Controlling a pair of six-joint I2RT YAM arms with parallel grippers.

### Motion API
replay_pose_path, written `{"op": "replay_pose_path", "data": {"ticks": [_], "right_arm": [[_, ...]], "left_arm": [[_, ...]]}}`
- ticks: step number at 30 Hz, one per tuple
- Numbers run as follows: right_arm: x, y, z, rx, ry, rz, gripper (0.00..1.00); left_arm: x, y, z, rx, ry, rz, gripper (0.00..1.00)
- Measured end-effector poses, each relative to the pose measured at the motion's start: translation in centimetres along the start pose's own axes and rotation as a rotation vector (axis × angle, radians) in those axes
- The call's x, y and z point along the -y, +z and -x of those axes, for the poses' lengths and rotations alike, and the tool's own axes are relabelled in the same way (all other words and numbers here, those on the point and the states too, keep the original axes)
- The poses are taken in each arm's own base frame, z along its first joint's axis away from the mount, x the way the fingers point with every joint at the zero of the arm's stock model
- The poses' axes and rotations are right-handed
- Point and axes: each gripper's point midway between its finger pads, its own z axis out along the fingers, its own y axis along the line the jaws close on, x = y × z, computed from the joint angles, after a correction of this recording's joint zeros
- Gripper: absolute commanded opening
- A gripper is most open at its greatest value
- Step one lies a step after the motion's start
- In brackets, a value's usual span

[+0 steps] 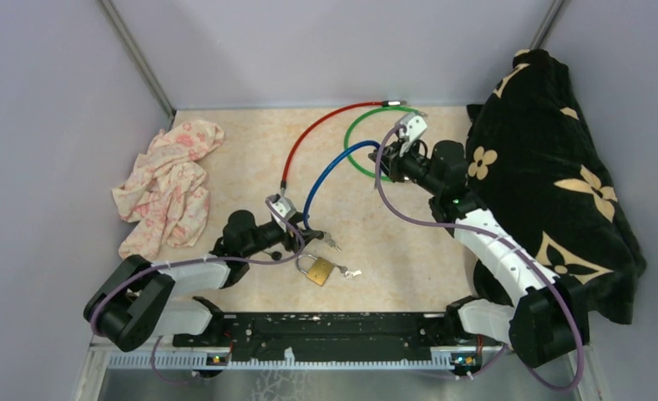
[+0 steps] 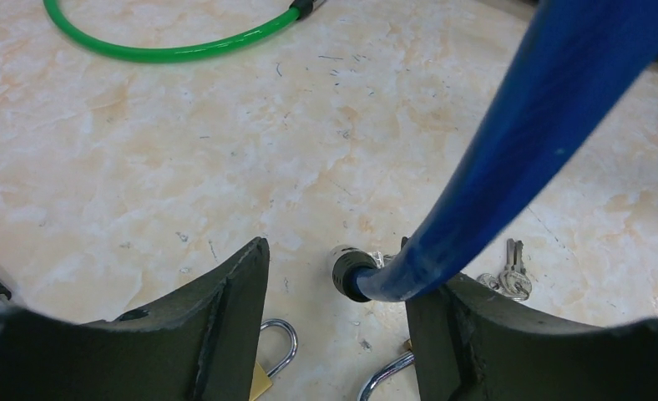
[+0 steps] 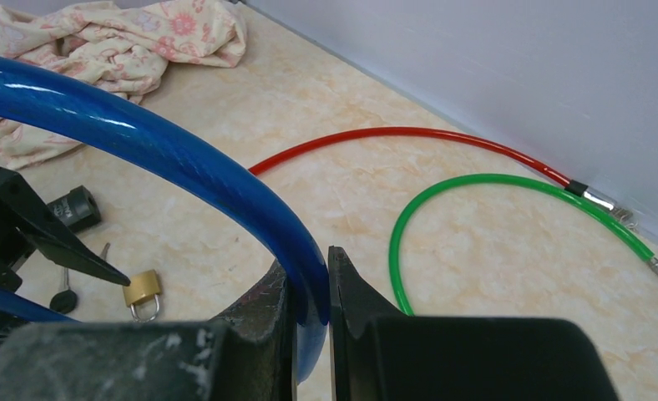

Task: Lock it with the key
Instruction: Pick up the lock from the center of the board.

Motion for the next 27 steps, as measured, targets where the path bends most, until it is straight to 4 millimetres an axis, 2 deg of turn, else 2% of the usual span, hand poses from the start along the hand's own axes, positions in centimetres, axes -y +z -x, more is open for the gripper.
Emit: {"op": "replay_pose_path", "data": {"ticks": [4, 10, 11, 12, 15, 16, 20, 23, 25, 27], "right_arm": [[-0.7, 0.1, 0.0, -0.002, 0.000, 0.013, 0.00], [-0.6, 0.1, 0.1, -0.001, 0.007, 0.006, 0.00], [-0.6, 0.1, 0.1, -0.001, 0.008, 0.005, 0.00], [-0.6, 0.1, 0.1, -0.002, 0.009, 0.005, 0.00], [-0.7, 0.1, -0.1, -0.007, 0.016, 0.005, 0.00], [-0.8, 0.1, -0.1, -0.009, 0.017, 0.006, 0.00], [-1.2, 0.0, -0.2, -0.017, 0.039, 0.010, 0.00], [-1.5, 0.1, 1.4, 0.005, 0.068, 0.018, 0.00], [-1.8, 0.3, 3.9, 0.054, 0.083, 0.032, 0.00], [-2.4, 0.2, 7.4, 0.126, 0.086, 0.056, 0.00]], "left_arm": [[-0.1, 0.2, -0.3, -0.005, 0.003, 0.014, 0.63], [-0.1, 0.4, -1.0, -0.021, 0.020, 0.015, 0.62], [-0.1, 0.4, -1.3, -0.030, 0.022, 0.012, 0.59], [0.0, 0.3, -1.6, -0.037, 0.025, 0.011, 0.49], [0.0, 0.3, -2.2, -0.054, 0.027, 0.008, 0.10], [0.0, 0.3, -2.2, -0.055, 0.027, 0.008, 0.00], [0.0, 0.5, -1.8, -0.041, 0.020, 0.008, 0.00], [0.0, 1.0, 0.4, 0.015, 0.004, 0.011, 0.00], [-0.4, 1.5, 4.1, 0.112, 0.011, 0.027, 0.00], [-1.0, 1.5, 9.3, 0.255, 0.041, 0.055, 0.00]]}}
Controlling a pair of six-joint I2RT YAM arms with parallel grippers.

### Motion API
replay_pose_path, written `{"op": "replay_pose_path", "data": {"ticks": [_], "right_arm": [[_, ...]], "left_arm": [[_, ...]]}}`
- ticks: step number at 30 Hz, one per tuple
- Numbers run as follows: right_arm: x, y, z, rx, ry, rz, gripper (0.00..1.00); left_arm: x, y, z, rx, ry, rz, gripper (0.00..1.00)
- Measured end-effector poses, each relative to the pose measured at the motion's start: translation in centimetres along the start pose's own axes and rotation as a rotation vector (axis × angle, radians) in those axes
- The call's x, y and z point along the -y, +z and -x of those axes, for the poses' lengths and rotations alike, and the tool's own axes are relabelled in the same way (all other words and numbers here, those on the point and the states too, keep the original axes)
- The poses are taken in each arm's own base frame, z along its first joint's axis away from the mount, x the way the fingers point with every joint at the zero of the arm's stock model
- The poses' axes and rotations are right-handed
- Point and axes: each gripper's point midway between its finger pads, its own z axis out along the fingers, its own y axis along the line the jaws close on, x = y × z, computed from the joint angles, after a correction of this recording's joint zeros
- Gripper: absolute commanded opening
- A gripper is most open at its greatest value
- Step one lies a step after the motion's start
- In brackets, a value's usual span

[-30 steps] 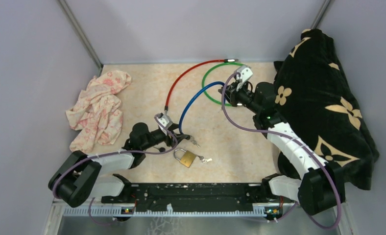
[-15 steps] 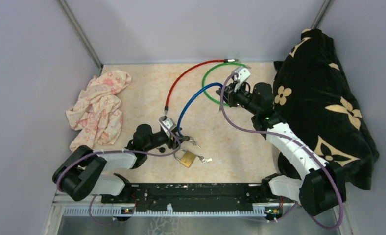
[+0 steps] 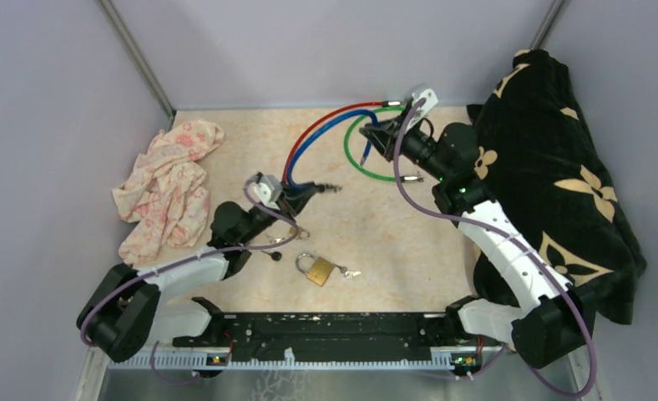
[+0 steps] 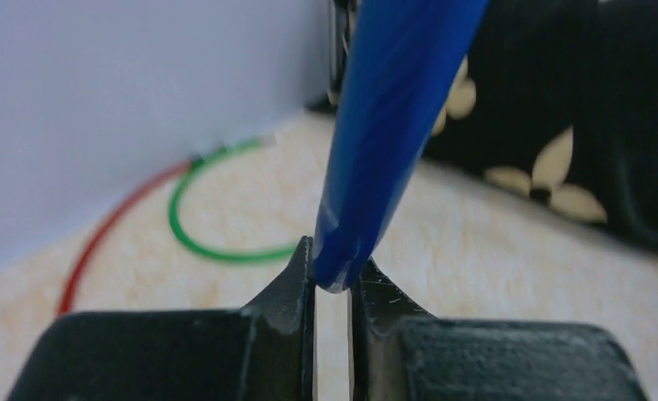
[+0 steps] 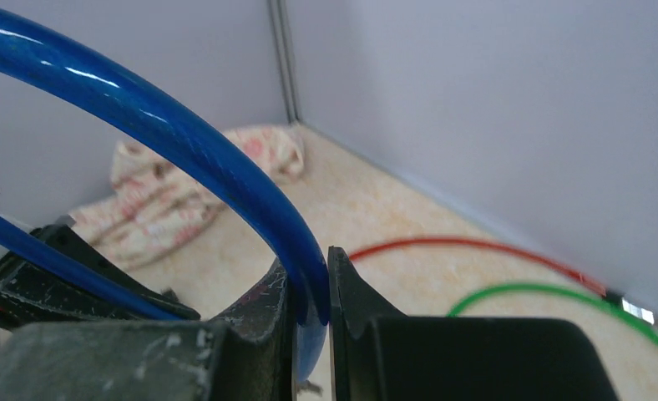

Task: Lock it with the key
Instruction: Pick up the lock from the center of the board, then lock the lock.

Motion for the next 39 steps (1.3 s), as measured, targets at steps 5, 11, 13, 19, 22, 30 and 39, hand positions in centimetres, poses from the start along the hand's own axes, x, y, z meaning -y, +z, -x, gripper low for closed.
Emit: {"op": "replay_pose_path", "data": {"ticks": [5, 11, 13, 19, 22, 30, 39], "right_arm": [[-4.7, 0.9, 11.0, 0.254, -0.031, 0.153, 0.00], [-11.5, 2.7, 15.9, 0.372, -0.048, 0.369, 0.00], [-13.3, 3.6, 15.4, 0.355, -0.042, 0.419, 0.00], [-17.2, 4.8, 13.2, 0.293, -0.052, 0.505, 0.00], [-18.0, 5.4, 12.8, 0.276, -0.060, 0.522, 0.00], [-18.1, 6.1, 11.8, 0.247, -0.071, 0.519, 0.00], [-18.0, 6.6, 11.0, 0.228, -0.065, 0.520, 0.00]], "left_arm": [[-0.6, -0.8, 12.8, 0.387, 0.071, 0.063, 0.00], [1.7, -5.6, 17.2, 0.604, 0.202, 0.031, 0.00], [1.8, -6.5, 17.1, 0.623, 0.244, 0.042, 0.00], [1.4, -8.2, 17.9, 0.675, 0.280, 0.092, 0.00], [1.2, -8.4, 18.1, 0.687, 0.240, 0.105, 0.00], [0.6, -8.6, 17.8, 0.688, 0.183, 0.131, 0.00], [0.3, -8.7, 17.9, 0.693, 0.172, 0.147, 0.00]]}}
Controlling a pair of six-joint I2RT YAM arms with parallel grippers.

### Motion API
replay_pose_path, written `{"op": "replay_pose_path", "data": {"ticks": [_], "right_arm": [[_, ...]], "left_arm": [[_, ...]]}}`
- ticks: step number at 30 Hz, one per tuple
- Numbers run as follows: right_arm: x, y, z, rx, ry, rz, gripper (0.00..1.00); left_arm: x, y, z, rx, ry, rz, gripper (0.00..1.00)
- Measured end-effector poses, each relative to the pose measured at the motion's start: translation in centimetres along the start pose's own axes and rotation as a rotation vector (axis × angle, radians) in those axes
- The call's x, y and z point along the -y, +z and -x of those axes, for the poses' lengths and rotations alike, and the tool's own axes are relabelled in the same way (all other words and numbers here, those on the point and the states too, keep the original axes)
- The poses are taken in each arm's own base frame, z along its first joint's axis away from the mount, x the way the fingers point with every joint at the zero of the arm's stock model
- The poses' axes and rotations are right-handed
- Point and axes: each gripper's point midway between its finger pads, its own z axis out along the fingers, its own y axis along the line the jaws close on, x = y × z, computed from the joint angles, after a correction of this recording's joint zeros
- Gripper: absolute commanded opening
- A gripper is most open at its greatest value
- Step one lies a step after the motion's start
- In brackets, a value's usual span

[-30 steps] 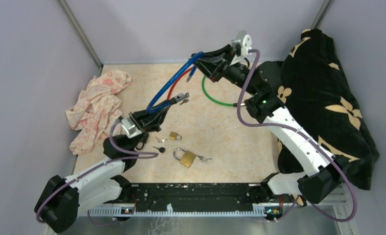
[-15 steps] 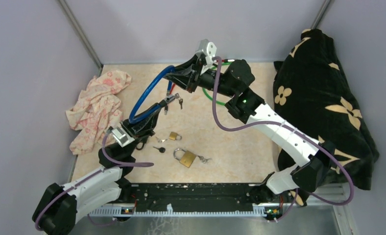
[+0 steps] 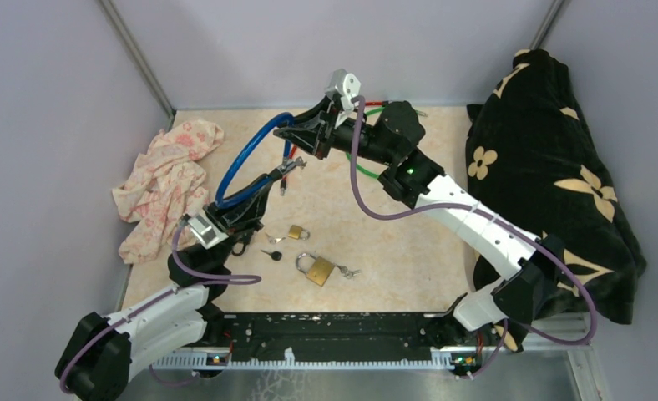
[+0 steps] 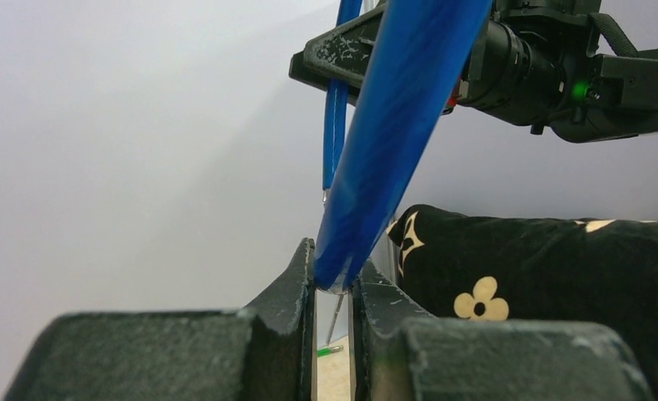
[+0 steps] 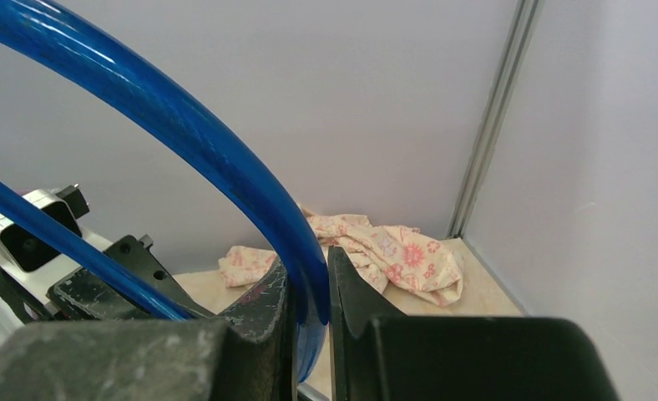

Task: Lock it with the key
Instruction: Lock the lock.

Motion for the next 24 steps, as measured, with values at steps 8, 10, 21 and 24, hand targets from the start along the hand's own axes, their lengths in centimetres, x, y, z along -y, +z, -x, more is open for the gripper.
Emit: {"op": "replay_pose_path", "data": {"ticks": [8, 10, 21, 24], "right_arm": [[0.3, 0.4, -1.1, -0.016, 0.013, 0.000, 0.00], [0.3, 0.4, -1.1, -0.014, 0.014, 0.001, 0.00], [-0.3, 1.2, -3.3, -0.017, 0.090, 0.052, 0.00], [-0.3, 1.2, -3.8, -0.005, 0.095, 0.060, 0.00]], "left_arm": [[-0.2, 0.0, 0.0, 0.000, -0.001, 0.010, 0.00], [-0.2, 0.0, 0.0, 0.000, 0.002, 0.013, 0.00], [-1.0, -0.1, -0.5, -0.014, 0.037, 0.035, 0.00], [-1.2, -0.2, -0.7, -0.019, 0.041, 0.047, 0.00]]}}
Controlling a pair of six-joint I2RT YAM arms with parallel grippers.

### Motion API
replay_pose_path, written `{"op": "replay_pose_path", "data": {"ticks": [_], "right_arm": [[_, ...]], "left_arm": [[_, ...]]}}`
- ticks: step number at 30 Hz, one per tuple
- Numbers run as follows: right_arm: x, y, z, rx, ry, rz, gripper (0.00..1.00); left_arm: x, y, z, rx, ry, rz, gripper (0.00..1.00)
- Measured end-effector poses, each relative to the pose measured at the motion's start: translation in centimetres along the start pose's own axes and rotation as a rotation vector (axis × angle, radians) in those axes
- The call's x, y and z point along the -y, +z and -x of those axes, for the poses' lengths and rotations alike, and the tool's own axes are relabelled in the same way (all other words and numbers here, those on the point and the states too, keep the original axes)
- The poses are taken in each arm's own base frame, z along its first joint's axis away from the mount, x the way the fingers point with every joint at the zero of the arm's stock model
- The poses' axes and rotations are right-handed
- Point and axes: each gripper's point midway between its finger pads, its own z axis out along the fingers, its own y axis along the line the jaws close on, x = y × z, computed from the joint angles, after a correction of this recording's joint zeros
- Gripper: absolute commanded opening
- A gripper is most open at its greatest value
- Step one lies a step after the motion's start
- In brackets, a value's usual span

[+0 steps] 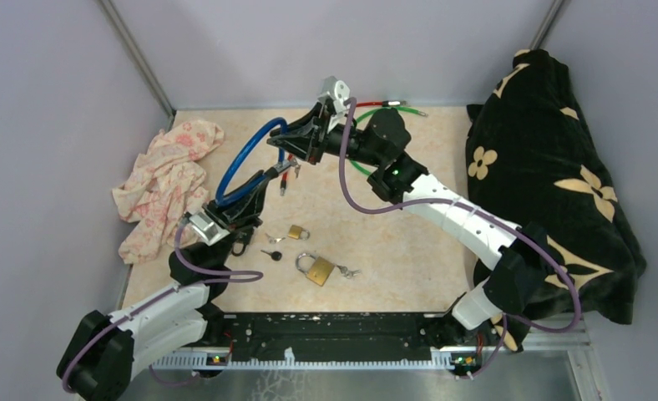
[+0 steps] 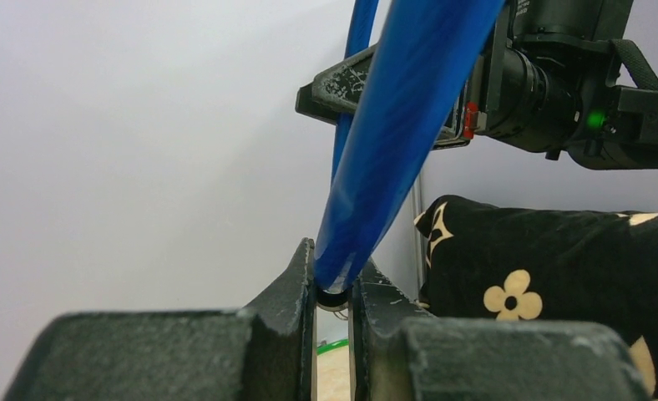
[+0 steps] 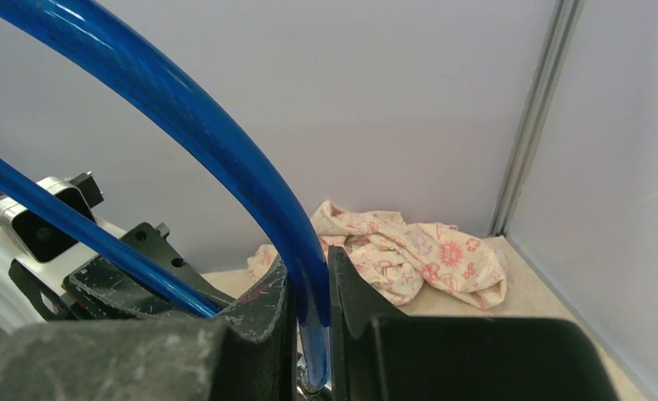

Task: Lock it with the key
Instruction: Lock the lock.

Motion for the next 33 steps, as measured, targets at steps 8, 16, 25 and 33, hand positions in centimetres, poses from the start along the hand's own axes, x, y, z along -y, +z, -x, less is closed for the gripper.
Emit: {"op": "replay_pose_path", "data": {"ticks": [8, 16, 25, 33], "right_arm": [[-0.1, -0.4, -0.8, 0.006, 0.004, 0.009, 0.24], [-1.5, -0.6, -3.5, -0.096, 0.085, 0.046, 0.60], [-0.3, -1.4, -4.3, -0.138, 0.085, -0.004, 0.91], [1.3, -2.3, -3.5, -0.111, 0.083, -0.057, 0.66]], "left_arm": [[-0.1, -0.3, -0.4, -0.012, 0.004, 0.005, 0.00], [-0.1, -0.3, -0.4, -0.011, -0.001, 0.004, 0.00], [0.0, -0.3, -0.3, -0.010, -0.034, 0.004, 0.00], [0.1, -0.3, -0.3, -0.011, -0.040, 0.004, 0.00]]}}
